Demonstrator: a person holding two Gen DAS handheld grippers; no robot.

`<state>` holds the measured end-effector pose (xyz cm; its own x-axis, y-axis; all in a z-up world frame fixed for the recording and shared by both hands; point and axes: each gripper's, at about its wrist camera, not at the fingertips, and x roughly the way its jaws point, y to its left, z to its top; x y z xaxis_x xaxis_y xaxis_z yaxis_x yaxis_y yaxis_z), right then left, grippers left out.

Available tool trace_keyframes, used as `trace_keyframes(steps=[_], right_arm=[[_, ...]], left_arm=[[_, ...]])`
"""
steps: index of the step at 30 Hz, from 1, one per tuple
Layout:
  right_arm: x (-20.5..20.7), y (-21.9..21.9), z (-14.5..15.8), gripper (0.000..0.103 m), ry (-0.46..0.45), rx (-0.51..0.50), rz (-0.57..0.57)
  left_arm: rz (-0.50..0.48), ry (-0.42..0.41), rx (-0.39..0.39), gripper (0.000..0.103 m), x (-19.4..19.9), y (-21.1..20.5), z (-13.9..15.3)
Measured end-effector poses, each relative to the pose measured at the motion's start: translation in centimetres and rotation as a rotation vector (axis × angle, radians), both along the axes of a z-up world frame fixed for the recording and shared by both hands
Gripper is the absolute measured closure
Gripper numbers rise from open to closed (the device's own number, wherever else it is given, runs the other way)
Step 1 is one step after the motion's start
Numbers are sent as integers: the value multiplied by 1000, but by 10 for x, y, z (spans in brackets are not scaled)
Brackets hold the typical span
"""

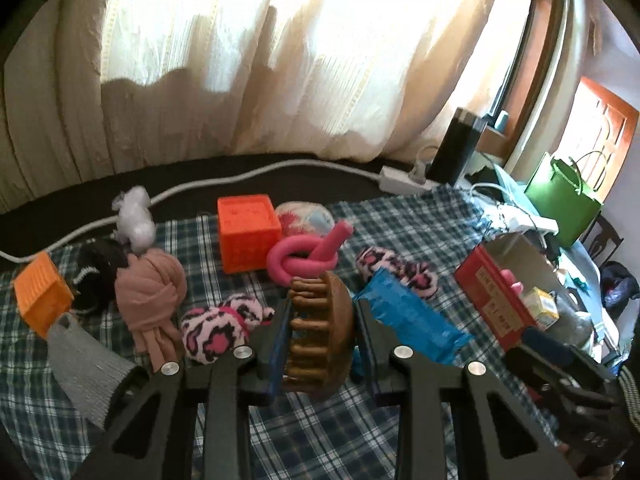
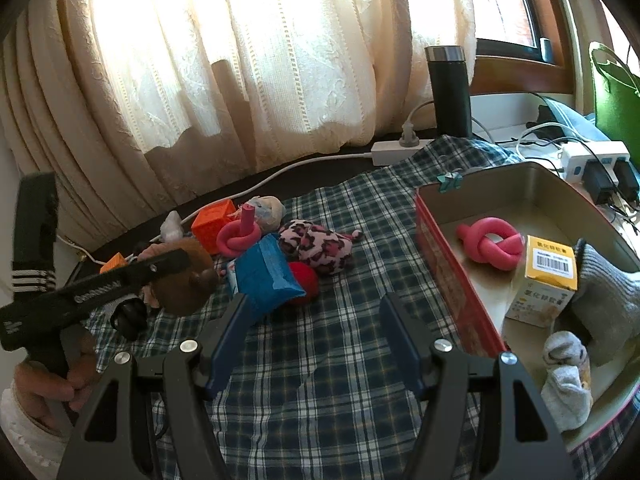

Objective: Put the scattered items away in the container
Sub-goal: 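Grasp the brown bristle brush with the left gripper while the right grasps the blue packet, then carry the blue packet into the red tin and open the right gripper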

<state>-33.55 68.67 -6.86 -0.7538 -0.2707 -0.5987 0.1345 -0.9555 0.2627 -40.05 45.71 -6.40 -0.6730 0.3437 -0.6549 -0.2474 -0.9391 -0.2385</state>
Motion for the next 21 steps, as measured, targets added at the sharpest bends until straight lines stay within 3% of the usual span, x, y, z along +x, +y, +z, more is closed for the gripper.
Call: trace_keyframes(steps=[14, 16, 18, 19, 21], right_arm=[[-58, -51, -32, 33, -118, 87, 129], [-61, -53, -38, 48, -143, 104, 127], [-60, -52, -39, 52, -151, 101, 130], [-59, -51, -39, 70, -149, 98, 134], [-55, -49, -36, 73, -142, 96, 128]], left_arm=[[5, 61, 28, 71, 10, -6, 23], [6, 70, 26, 71, 11, -7, 25], [11, 65, 27, 71, 9, -8, 24], [15, 60, 28, 71, 9, -9, 24], [21, 47, 31, 71, 6, -10, 22]])
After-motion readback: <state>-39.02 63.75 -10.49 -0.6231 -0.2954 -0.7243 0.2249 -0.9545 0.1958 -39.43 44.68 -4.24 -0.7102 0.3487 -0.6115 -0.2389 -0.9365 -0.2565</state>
